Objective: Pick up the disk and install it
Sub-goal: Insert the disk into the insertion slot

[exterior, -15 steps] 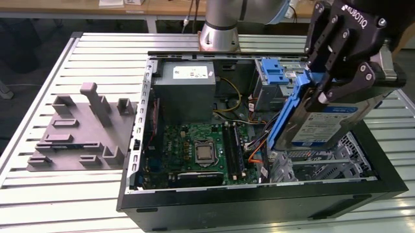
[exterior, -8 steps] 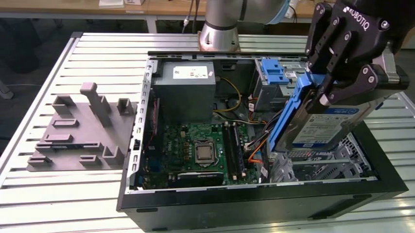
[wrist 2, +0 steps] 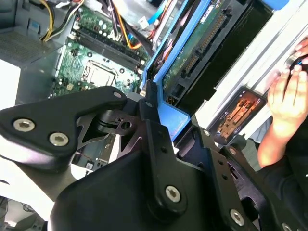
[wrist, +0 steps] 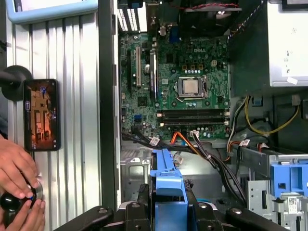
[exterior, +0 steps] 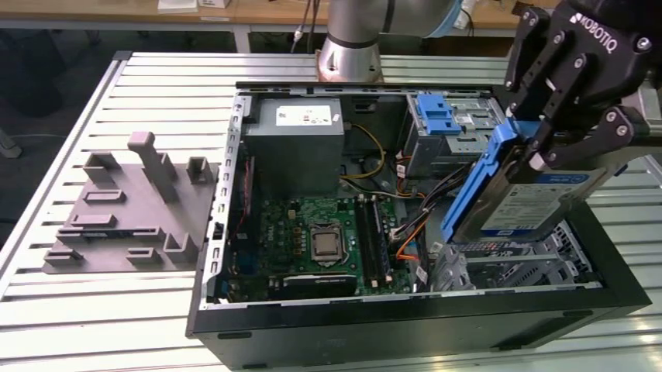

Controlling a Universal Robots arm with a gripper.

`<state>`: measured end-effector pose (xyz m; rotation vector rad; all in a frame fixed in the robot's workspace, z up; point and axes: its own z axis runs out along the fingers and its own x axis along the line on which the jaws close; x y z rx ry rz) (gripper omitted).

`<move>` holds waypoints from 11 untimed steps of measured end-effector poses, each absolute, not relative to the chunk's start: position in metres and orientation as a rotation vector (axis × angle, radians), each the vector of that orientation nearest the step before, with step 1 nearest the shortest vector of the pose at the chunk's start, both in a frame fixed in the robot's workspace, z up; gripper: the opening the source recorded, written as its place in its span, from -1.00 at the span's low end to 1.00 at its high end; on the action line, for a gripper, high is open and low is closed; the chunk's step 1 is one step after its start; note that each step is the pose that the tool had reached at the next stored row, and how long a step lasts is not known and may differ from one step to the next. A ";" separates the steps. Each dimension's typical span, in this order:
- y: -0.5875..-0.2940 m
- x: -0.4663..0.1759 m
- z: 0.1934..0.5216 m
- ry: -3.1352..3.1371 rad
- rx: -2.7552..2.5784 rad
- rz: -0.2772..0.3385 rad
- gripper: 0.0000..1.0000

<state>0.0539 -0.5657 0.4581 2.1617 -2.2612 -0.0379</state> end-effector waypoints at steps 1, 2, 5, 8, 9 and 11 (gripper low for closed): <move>-0.566 0.056 0.458 -2.261 2.162 -0.038 -0.27; -0.566 0.058 0.458 -2.261 2.162 -0.038 -0.27; -0.566 0.060 0.456 -2.261 2.161 -0.038 -0.27; -0.566 0.064 0.455 -2.261 2.162 -0.038 -0.27; -0.566 0.066 0.454 -2.261 2.162 -0.038 -0.27; -0.566 0.068 0.453 -2.261 2.162 -0.038 -0.27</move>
